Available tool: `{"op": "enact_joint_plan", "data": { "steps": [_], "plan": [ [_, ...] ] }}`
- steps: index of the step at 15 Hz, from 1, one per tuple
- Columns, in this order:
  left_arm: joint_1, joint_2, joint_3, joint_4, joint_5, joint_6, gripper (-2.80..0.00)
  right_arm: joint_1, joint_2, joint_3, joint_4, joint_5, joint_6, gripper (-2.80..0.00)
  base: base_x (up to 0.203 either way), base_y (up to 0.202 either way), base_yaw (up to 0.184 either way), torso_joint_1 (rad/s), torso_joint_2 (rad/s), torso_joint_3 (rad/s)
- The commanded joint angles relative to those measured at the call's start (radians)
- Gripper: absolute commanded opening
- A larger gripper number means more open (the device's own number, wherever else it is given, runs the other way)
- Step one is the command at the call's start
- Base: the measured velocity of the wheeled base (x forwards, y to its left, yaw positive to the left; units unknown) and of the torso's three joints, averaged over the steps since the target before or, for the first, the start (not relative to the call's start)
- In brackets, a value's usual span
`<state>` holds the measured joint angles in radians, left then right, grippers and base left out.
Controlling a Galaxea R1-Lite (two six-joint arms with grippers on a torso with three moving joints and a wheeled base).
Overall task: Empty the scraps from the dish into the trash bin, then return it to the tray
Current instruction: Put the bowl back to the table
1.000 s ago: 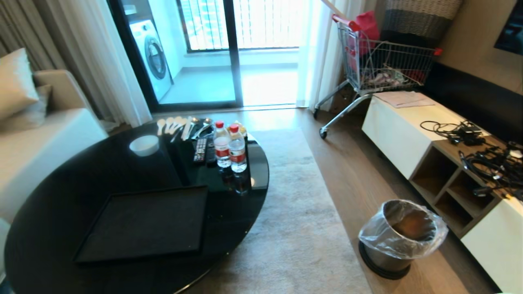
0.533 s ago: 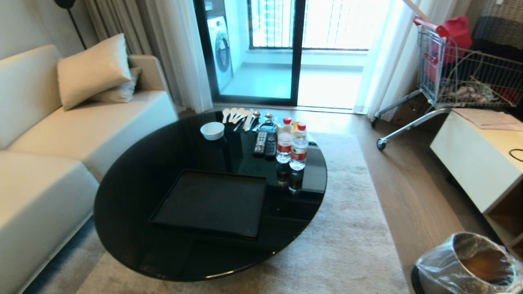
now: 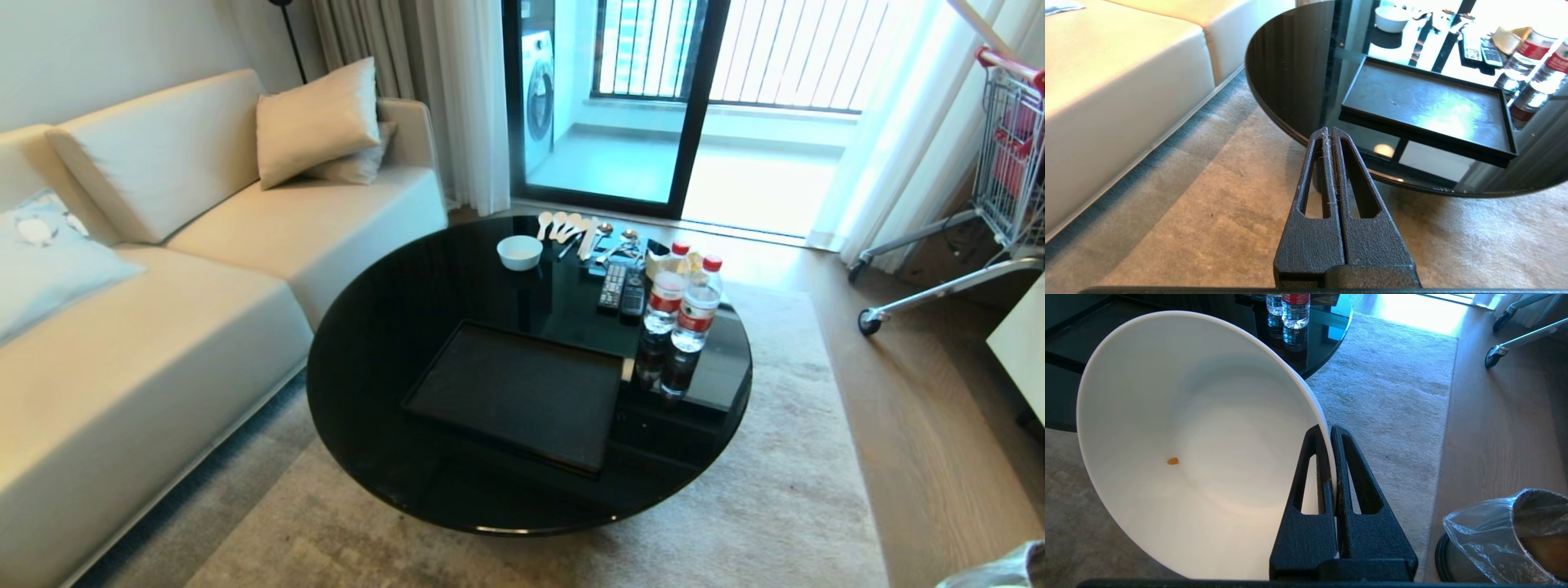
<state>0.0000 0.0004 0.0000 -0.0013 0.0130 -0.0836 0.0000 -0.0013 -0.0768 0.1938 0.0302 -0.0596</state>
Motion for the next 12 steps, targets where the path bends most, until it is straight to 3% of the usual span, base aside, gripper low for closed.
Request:
{"op": "enact_joint_plan", "data": {
  "steps": [1,12],
  "plan": [
    [0.0,0.0,0.0,0.0,0.001,-0.001,-2.8,0.0,0.001,0.0,0.001,0.0,0.0,-2.8,0.0,0.0,0.0,0.0,0.0,0.0],
    [0.0,0.0,0.0,0.0,0.001,-0.001,-2.8,0.0,0.001,0.0,0.001,0.0,0.0,-2.8,0.0,0.0,0.0,0.0,0.0,0.0]
  ]
}}
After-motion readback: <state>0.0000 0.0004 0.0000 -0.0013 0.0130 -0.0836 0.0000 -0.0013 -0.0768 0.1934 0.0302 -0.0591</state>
